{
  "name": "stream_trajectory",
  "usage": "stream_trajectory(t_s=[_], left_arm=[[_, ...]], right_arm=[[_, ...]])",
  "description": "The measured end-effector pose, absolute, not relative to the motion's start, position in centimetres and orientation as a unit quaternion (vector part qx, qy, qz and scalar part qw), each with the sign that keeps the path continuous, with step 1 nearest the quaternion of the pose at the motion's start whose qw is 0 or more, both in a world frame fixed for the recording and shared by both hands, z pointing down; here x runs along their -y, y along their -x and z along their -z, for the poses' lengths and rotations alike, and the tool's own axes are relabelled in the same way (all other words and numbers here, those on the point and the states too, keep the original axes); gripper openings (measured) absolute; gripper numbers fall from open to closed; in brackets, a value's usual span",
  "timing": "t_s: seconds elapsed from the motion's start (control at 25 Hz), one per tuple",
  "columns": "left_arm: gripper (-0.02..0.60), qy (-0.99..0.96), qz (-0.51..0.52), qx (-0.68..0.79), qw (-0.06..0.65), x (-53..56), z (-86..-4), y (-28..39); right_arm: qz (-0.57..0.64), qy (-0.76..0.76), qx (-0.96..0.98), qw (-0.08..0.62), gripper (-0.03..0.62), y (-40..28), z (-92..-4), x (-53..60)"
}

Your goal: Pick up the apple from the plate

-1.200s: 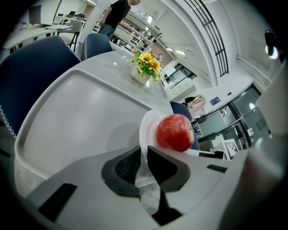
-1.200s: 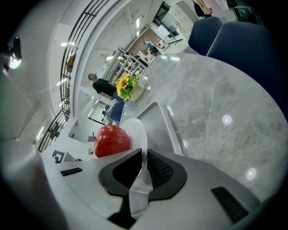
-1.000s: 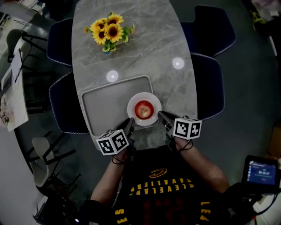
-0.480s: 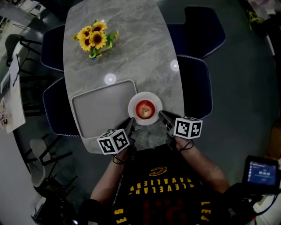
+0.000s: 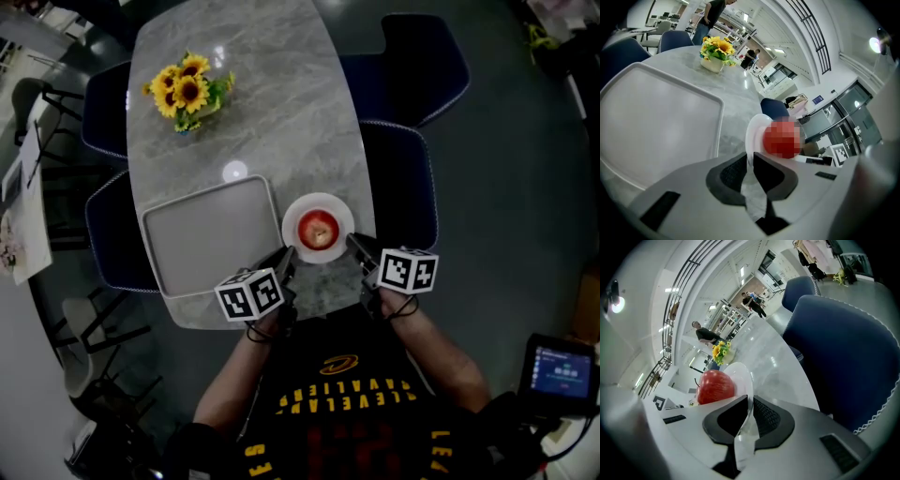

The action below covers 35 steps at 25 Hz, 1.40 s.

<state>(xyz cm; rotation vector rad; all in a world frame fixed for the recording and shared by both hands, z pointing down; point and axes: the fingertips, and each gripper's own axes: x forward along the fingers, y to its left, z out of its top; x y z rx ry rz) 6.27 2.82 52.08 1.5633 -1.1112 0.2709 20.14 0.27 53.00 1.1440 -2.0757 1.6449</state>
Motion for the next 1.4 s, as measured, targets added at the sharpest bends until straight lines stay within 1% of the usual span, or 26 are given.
stream_trajectory(t_s=[0.2,0.52,1.4], left_arm=[[0.048,-0.668,-0.12,0.46,0.572,-1.9,-52.9,-8.5],[0.048,-0.669,-0.138,0.457,0.57,-0.9,-54.8,-10.3],[0.048,-0.646,-0.193,0.45,0.586,-0.9,-60.1,-11.4]], right_arm=[[-0.568,-0.403,0.707,0.124,0.044,-22.2,-53.8,0.3],[-0.571,-0.41,0.699,0.13,0.045,-24.1,-55.8,1.2],[-0.584,-0.413,0.678,0.169,0.045,-25.2,-60.9,1.0]])
